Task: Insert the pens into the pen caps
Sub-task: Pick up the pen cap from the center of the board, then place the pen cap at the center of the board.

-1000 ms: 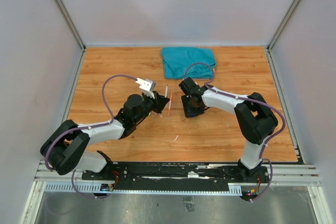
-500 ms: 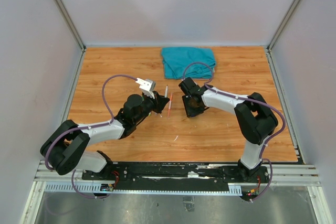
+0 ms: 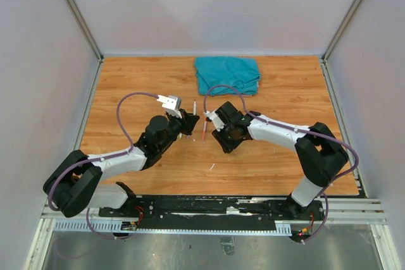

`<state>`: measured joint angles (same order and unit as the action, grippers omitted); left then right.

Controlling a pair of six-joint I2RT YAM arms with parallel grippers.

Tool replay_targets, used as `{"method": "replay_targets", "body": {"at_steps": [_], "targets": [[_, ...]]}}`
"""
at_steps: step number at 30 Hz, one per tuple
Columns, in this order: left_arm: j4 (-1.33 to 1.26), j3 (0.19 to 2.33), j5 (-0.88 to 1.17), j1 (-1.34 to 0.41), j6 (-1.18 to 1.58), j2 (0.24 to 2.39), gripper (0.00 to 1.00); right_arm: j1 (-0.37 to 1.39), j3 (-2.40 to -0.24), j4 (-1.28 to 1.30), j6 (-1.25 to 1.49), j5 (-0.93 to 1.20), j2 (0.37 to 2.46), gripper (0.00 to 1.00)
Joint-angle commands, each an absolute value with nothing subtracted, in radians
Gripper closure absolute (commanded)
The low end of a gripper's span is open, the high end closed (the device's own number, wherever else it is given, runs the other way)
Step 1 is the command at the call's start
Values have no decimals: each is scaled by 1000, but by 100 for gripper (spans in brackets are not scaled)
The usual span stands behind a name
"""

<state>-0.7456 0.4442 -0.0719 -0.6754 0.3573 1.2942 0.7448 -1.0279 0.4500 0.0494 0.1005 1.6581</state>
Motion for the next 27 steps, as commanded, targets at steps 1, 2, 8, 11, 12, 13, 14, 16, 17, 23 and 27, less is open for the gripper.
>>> {"method": "replay_targets", "body": {"at_steps": [1, 2, 8, 11, 12, 13, 14, 16, 17, 23, 27], "targets": [[-759, 404, -199, -671, 383, 1236, 100, 827, -1029, 520, -140, 160, 1668, 77], [-756, 398, -220, -671, 383, 1224, 99, 839, -1035, 532, -158, 157, 1677, 77], [-753, 380, -271, -671, 384, 1190, 99, 880, -1063, 579, -214, 140, 1728, 74], [-750, 385, -265, -672, 386, 1200, 100, 891, -1077, 596, -223, 117, 1751, 72], [-748, 387, -263, -672, 385, 1202, 100, 891, -1080, 602, -225, 112, 1759, 72], [-746, 389, -261, -671, 386, 1205, 99, 894, -1083, 608, -224, 105, 1766, 71], [-746, 390, -261, -671, 387, 1207, 99, 895, -1086, 609, -225, 100, 1772, 70], [-744, 392, -261, -671, 386, 1207, 100, 898, -1088, 612, -225, 93, 1783, 62], [-744, 391, -262, -671, 386, 1205, 100, 899, -1088, 612, -225, 90, 1784, 60], [-740, 393, -264, -672, 386, 1205, 100, 899, -1081, 592, -188, 61, 1749, 42], [-738, 394, -266, -672, 385, 1206, 99, 899, -1059, 543, -138, 44, 1668, 36]]}}
